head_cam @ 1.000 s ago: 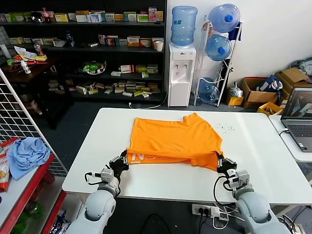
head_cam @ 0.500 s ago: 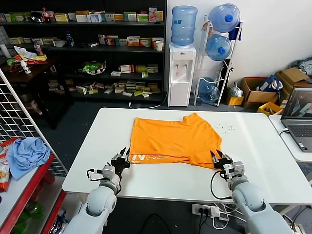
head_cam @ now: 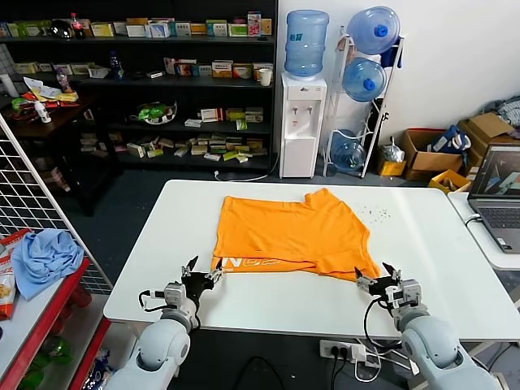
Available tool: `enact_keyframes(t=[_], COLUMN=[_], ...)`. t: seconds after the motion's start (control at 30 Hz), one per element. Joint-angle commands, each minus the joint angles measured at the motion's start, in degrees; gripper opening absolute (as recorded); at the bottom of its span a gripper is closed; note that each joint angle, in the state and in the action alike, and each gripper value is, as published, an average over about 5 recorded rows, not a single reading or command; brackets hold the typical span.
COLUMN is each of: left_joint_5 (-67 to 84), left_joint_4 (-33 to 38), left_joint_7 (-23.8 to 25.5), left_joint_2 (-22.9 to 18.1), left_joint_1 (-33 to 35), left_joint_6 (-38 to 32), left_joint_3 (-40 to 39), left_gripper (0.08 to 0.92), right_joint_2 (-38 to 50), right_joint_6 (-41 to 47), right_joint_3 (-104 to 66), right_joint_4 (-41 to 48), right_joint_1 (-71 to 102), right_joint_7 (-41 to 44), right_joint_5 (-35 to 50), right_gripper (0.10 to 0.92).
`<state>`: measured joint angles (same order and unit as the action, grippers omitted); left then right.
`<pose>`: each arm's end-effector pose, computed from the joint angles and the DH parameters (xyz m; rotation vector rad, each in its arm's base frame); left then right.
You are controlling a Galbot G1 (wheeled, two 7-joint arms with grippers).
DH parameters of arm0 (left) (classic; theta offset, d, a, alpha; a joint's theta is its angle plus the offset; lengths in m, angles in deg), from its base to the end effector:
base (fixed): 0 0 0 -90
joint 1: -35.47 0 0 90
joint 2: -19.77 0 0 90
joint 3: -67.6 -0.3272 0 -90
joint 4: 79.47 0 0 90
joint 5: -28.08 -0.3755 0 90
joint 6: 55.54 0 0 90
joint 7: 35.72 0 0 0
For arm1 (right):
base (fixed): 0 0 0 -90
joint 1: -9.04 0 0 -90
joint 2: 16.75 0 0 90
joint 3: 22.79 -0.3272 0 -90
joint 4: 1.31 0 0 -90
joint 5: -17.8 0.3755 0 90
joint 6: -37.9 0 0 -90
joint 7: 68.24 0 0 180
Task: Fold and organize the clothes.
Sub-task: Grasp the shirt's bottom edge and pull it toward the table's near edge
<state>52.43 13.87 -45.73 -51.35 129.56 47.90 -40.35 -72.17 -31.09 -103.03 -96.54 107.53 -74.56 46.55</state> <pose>0.3324 -0.0105 -0.3509 -0.2089 -2.7643 0.0646 0.3236 -0.1141 -0.3286 0.1017 -2.6161 0.1931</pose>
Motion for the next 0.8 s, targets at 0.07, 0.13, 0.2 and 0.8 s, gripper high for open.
enact_keyframes(t=[0.07,0.13,0.2,0.8], left_joint_5=[3.22,3.19,3.13,2.12], left_joint_4=[-2.3,-3.28,-4.07,-4.58], left_joint_7=[-0.27,-0.14,-0.02,1.85], left_joint_2=[-0.33,-0.43,-0.55,-0.99], left_joint_1=[-0.73,-1.27,-1.67,-1.19], left_joint_6=[1.4,1.41,1.39,1.53], left_joint_3=[-0.41,-0.46,-0.48,-1.08], left_gripper=[0.818,0.822,0.822,0.55], right_joint_2=[0.22,0.03,-0.17,-0.28], right_joint_6=[0.84,0.85,0.94,2.06], right_joint_3=[-0.85,-0.73,-0.59,0.26], right_joint_4=[1.08,1.88,2.63,2.59], right_joint_1=[1.46,1.15,0.89,1.44], right_joint_7=[-0.56,-0.49,-0.43,-0.96], right_joint_5=[0.48,0.54,0.63,0.81], right_gripper=[0.822,0.823,0.821,0.362])
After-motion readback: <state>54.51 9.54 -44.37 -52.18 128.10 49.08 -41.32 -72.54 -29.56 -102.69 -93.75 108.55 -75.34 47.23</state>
